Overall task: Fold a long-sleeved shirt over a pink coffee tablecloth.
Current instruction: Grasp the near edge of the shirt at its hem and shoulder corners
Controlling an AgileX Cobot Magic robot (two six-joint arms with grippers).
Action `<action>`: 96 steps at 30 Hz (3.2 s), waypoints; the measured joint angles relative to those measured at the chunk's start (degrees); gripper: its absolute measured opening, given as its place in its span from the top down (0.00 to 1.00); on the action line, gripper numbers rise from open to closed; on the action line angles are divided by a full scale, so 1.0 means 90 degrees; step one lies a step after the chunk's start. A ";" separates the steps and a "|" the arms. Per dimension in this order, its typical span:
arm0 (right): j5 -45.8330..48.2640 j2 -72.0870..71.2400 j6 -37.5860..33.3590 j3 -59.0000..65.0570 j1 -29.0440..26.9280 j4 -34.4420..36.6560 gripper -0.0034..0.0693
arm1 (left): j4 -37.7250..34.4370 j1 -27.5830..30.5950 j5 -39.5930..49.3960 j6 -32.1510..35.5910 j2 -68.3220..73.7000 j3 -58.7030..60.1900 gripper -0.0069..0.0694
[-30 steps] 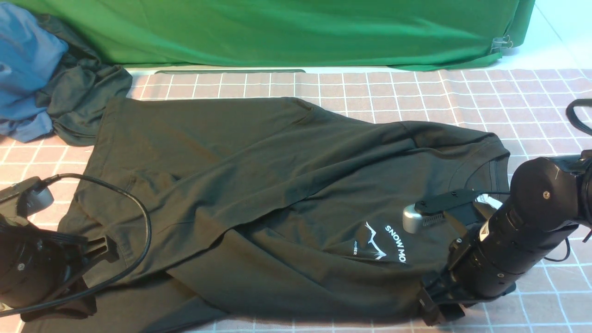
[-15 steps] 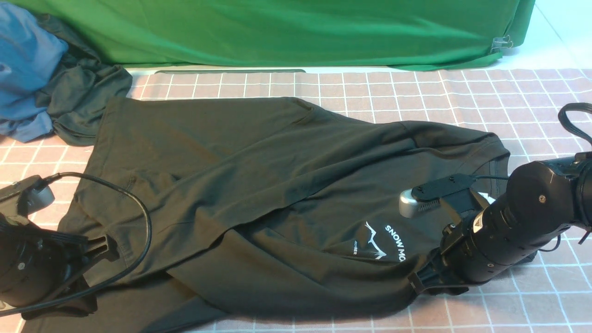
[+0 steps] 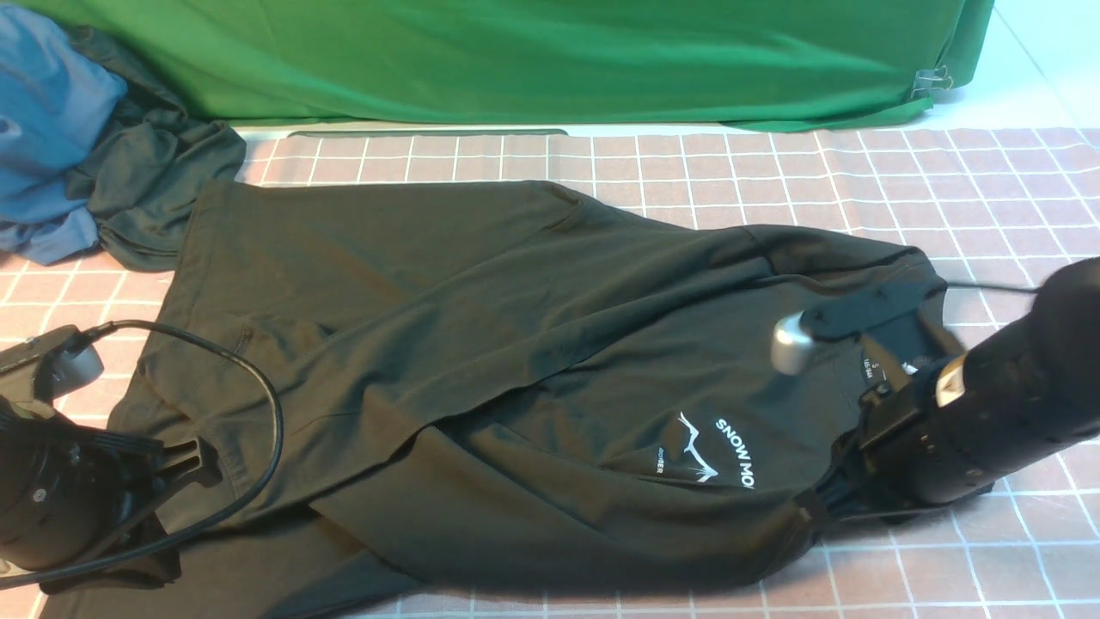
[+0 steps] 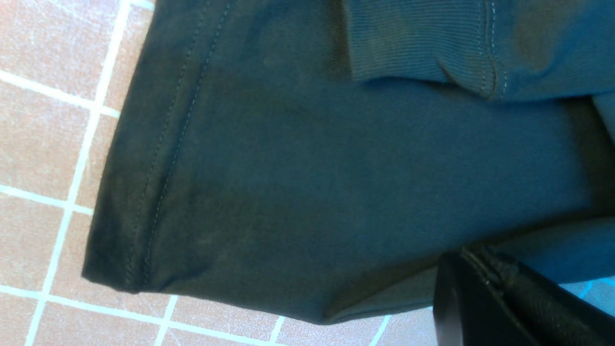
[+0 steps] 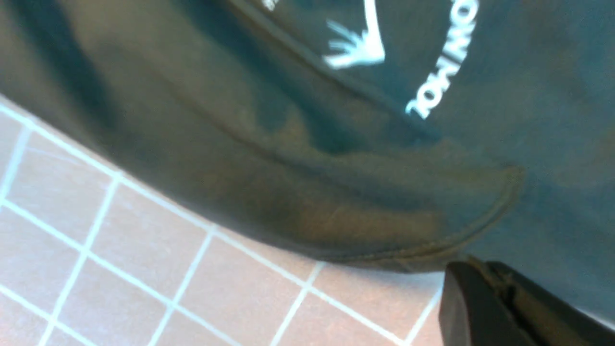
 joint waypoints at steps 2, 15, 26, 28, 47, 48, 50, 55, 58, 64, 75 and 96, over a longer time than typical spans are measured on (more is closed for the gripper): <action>0.0045 -0.0063 -0.0231 -0.0005 0.0000 -0.0022 0.89 | 0.0000 0.0000 -0.0050 0.0000 0.0000 0.0000 0.89; 0.0046 0.0614 -0.0830 -0.0005 0.0000 0.0056 0.28 | -0.0005 0.0000 -0.0157 0.0000 0.0000 0.0000 0.89; -0.0753 0.1093 -0.0883 -0.0007 0.0000 0.0089 0.69 | -0.0005 0.0000 -0.0322 0.0000 0.0000 0.0000 0.89; -0.0759 0.1126 -0.0897 -0.0007 0.0000 0.0094 0.82 | -0.0005 0.0000 -0.0322 0.0000 0.0000 0.0000 0.89; 0.0806 -0.0151 -0.0750 -0.0007 0.0000 0.0096 0.90 | -0.0005 0.0000 -0.0322 0.0000 0.0000 0.0000 0.89; 0.0821 -0.0125 -0.0623 -0.0007 0.0000 0.0102 0.90 | -0.0005 0.0000 -0.0322 0.0000 0.0000 0.0000 0.89; 0.0754 -0.0030 -0.0425 -0.0007 0.0000 0.0101 0.87 | -0.0005 0.0000 -0.0322 0.0000 0.0000 0.0000 0.89; 0.0298 0.0469 -0.0152 -0.0007 0.0000 0.0101 0.46 | -0.0007 0.0000 -0.0329 0.0000 0.0000 0.0000 0.89; -0.0017 0.0825 -0.0145 -0.0007 0.0000 0.0101 0.27 | -0.0019 0.0000 -0.0351 0.0000 0.0000 0.0000 0.89; -0.0508 0.1369 -0.0123 -0.0012 0.0000 0.0085 0.34 | -0.0019 0.0000 -0.0392 0.0000 0.0000 0.0000 0.89; -0.0455 0.1388 -0.0309 -0.0064 0.0000 0.0105 0.89 | -0.0024 0.0000 -0.0416 0.0000 0.0000 0.0000 0.89; 0.1658 0.0293 -0.0327 -0.0064 0.0000 -0.0005 0.90 | -0.0024 0.0000 -0.0416 0.0000 0.0000 0.0000 0.89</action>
